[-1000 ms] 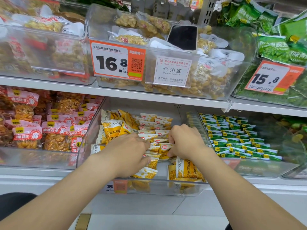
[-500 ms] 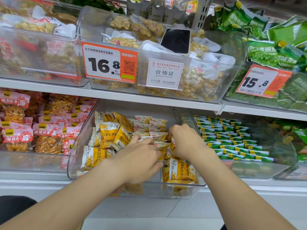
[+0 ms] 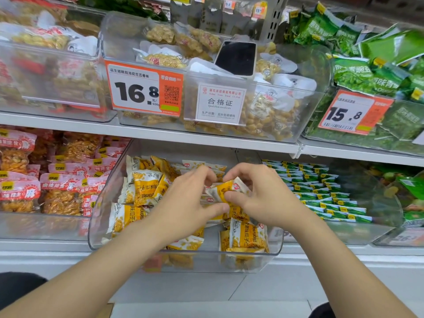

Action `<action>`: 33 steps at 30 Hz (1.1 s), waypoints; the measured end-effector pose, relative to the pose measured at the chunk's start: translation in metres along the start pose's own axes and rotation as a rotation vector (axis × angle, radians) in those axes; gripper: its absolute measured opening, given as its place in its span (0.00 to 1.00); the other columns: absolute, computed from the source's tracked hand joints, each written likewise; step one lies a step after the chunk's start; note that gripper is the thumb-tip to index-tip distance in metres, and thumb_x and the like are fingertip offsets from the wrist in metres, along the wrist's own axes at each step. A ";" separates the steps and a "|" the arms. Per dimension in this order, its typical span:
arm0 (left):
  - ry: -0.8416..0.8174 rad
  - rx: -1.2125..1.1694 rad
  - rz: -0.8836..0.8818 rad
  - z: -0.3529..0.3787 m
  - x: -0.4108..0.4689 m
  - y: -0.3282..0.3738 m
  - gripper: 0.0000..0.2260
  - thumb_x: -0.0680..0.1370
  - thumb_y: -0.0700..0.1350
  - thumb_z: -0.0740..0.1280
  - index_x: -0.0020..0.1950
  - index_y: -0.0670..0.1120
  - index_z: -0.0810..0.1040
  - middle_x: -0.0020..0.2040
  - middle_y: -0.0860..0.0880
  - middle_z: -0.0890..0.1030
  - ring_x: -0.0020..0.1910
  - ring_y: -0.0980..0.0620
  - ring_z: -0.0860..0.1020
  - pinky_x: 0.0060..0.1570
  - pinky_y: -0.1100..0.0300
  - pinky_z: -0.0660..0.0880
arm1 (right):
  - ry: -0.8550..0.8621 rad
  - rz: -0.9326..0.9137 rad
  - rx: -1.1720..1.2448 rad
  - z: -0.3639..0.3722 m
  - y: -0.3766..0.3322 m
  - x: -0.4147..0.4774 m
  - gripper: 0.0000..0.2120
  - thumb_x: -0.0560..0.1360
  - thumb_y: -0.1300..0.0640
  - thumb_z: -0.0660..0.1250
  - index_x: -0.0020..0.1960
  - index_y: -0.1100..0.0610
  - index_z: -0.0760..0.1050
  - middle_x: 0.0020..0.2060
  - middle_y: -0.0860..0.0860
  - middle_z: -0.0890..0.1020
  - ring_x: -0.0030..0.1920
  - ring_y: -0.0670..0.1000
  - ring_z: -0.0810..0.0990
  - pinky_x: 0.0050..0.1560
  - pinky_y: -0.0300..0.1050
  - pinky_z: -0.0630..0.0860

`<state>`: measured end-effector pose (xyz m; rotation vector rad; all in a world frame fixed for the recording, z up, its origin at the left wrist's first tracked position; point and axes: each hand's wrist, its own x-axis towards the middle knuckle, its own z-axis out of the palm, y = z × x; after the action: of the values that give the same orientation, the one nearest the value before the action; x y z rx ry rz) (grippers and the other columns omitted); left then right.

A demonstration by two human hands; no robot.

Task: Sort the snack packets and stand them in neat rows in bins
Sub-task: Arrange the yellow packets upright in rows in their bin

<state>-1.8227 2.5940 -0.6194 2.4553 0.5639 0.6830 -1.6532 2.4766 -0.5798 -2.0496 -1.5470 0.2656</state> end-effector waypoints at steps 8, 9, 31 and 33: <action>-0.037 -0.319 -0.148 -0.013 0.000 -0.007 0.15 0.71 0.57 0.82 0.56 0.61 0.87 0.51 0.63 0.87 0.56 0.63 0.83 0.62 0.49 0.80 | -0.026 0.079 0.480 0.005 -0.013 -0.002 0.07 0.79 0.49 0.75 0.51 0.52 0.86 0.40 0.51 0.88 0.35 0.46 0.83 0.39 0.46 0.81; -0.006 -0.314 -0.163 -0.012 0.000 -0.008 0.14 0.70 0.58 0.81 0.54 0.61 0.87 0.50 0.63 0.87 0.56 0.61 0.83 0.61 0.48 0.80 | -0.002 0.101 0.507 0.007 -0.016 -0.001 0.08 0.81 0.49 0.73 0.51 0.53 0.86 0.39 0.52 0.88 0.34 0.44 0.82 0.37 0.42 0.80; -0.101 -0.746 -0.399 -0.013 -0.009 0.023 0.15 0.77 0.41 0.77 0.62 0.48 0.81 0.54 0.51 0.88 0.52 0.50 0.87 0.52 0.49 0.85 | -0.088 0.202 0.589 -0.008 -0.012 -0.006 0.09 0.80 0.58 0.74 0.60 0.56 0.80 0.47 0.55 0.89 0.45 0.53 0.89 0.45 0.46 0.84; -0.120 -0.732 -0.389 -0.015 -0.009 0.025 0.14 0.77 0.40 0.77 0.62 0.48 0.81 0.54 0.52 0.88 0.52 0.50 0.87 0.53 0.49 0.85 | -0.136 0.156 0.513 -0.010 -0.013 -0.007 0.11 0.78 0.54 0.77 0.58 0.53 0.82 0.46 0.53 0.88 0.44 0.53 0.87 0.46 0.47 0.84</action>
<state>-1.8321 2.5754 -0.5973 1.6334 0.5903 0.4650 -1.6613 2.4692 -0.5663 -1.7648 -1.2287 0.7882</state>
